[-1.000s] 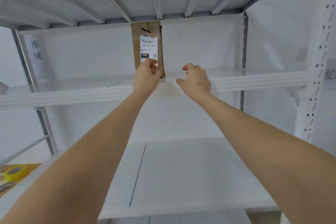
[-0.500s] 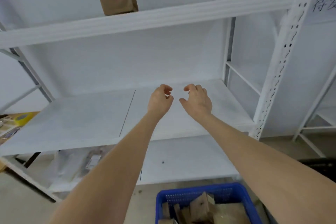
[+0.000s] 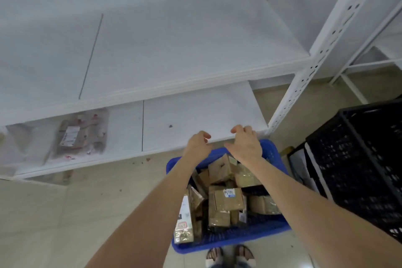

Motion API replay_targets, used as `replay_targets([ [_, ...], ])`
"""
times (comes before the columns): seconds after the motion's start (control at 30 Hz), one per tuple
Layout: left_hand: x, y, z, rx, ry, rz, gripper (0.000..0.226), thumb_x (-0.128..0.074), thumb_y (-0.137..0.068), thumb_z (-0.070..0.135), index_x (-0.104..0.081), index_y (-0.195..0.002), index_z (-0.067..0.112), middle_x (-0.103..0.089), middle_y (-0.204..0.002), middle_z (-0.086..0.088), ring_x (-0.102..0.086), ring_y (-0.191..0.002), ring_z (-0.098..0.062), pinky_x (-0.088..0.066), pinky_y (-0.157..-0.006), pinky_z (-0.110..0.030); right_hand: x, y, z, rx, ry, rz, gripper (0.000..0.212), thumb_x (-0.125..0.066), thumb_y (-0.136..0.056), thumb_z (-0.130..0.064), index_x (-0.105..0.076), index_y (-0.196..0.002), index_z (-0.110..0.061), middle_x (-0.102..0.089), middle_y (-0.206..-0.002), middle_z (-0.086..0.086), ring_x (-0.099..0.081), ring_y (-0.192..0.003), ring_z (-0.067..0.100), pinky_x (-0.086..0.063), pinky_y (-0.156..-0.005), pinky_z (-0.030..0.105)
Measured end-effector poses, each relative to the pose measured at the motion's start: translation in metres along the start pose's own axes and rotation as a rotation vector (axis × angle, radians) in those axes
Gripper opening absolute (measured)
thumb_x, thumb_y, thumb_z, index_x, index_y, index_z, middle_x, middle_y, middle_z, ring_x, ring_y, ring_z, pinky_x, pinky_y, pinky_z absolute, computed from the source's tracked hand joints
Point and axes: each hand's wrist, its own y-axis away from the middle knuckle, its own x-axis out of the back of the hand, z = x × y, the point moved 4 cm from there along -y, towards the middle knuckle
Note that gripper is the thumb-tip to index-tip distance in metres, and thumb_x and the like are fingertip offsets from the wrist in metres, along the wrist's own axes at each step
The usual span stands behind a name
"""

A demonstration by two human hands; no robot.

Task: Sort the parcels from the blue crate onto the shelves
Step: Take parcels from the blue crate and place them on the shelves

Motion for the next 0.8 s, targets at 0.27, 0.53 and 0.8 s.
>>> replay_targets([
  [0.27,-0.145,-0.063,-0.116,0.165,-0.077,-0.151,0.037,-0.054,-0.091,0.015,-0.05,-0.127,0.009,-0.058,-0.124,-0.01,-0.054,-0.115,-0.028,-0.044,-0.097,-0.036,-0.173,-0.051,0.122,-0.219,-0.063,-0.236,0.059,-0.065,-0.079,-0.043,-0.045,-0.128,-0.017,-0.049,-0.126,0.008,-0.05,-0.115,0.028,-0.044,-0.09,0.038],
  [0.53,-0.25,-0.127,-0.197,0.276,-0.033,-0.231,0.036,-0.055,-0.089,0.014,-0.049,-0.124,0.01,-0.058,-0.117,-0.006,-0.056,-0.108,-0.02,-0.042,-0.082,-0.026,-0.329,-0.122,0.207,-0.332,-0.204,-0.346,0.094,-0.072,-0.063,-0.056,-0.031,-0.143,-0.03,-0.044,-0.143,0.003,-0.036,-0.134,0.03,-0.031,-0.107,0.049],
  [0.8,-0.301,-0.178,-0.239,0.346,0.048,-0.188,0.04,-0.057,-0.093,0.022,-0.048,-0.129,0.008,-0.059,-0.121,-0.01,-0.057,-0.11,-0.023,-0.045,-0.089,-0.028,-0.383,-0.166,0.241,-0.553,-0.455,-0.328,0.077,-0.079,-0.071,-0.045,-0.047,-0.133,-0.012,-0.057,-0.129,0.009,-0.056,-0.114,0.027,-0.048,-0.094,0.04],
])
